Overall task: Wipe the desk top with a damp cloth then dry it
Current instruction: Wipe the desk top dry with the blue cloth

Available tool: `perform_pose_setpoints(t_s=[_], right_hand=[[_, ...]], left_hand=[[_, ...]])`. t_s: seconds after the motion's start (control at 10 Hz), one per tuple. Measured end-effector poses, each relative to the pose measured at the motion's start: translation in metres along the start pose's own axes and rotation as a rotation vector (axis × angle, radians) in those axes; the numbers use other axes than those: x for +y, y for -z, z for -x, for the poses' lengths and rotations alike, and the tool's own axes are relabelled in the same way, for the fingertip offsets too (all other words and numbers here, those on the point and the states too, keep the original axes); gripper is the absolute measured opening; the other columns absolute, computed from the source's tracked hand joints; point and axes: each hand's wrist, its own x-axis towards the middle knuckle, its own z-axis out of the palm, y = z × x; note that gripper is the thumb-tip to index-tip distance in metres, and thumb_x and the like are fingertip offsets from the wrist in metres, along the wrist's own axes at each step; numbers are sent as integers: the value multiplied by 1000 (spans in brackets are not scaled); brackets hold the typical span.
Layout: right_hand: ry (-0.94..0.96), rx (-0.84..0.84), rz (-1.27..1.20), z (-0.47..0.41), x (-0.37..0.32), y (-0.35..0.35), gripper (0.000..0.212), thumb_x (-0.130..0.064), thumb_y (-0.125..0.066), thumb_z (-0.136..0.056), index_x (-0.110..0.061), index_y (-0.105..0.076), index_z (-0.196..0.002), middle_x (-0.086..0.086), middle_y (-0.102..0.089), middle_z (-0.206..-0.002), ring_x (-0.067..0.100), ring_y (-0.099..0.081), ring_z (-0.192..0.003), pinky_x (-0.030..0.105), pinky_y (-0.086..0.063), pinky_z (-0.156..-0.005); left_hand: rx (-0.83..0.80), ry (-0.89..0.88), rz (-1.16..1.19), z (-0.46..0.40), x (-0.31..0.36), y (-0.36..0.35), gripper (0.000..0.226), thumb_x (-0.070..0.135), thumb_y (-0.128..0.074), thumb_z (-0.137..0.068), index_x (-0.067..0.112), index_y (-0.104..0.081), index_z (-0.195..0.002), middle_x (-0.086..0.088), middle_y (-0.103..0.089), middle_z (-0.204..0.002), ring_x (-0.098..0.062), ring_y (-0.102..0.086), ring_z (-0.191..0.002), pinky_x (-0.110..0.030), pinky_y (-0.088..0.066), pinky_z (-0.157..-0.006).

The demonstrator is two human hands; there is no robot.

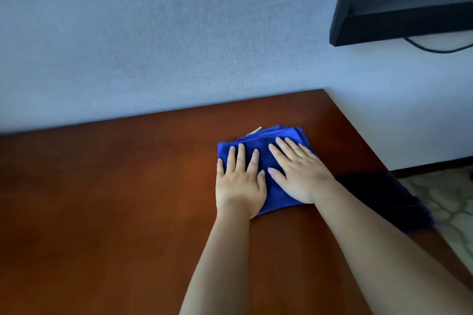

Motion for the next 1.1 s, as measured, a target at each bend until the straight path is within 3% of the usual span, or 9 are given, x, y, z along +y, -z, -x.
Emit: perform_pose_setpoints(t_s=[0.3, 0.8, 1.1], right_hand=[[-46, 143, 7, -18, 5, -5, 60, -47, -19, -101, -23, -4, -154, -1, 1, -162, 13, 5, -148, 31, 4, -120], [2, 142, -11, -156, 51, 16, 60, -46, -23, -101, -22, -8, -154, -1, -2, -162, 13, 1, -148, 31, 2, -120], [-2, 101, 11, -150, 45, 15, 62, -48, -19, -101, -21, -3, -154, 0, 3, -162, 14, 5, -148, 32, 3, -120]], left_hand=[[8, -44, -7, -32, -3, 5, 54, 42, -12, -103, 32, 2, -154, -1, 11, -162, -19, 16, -148, -43, 8, -120], [46, -14, 21, -173, -19, 19, 54, 41, -17, -103, 32, -3, -154, -1, 7, -163, -18, 12, -149, -43, 5, -120], [41, -5, 23, -161, -20, 17, 54, 42, -15, -103, 31, -2, -154, -2, 8, -163, -18, 12, -148, -43, 5, -120]])
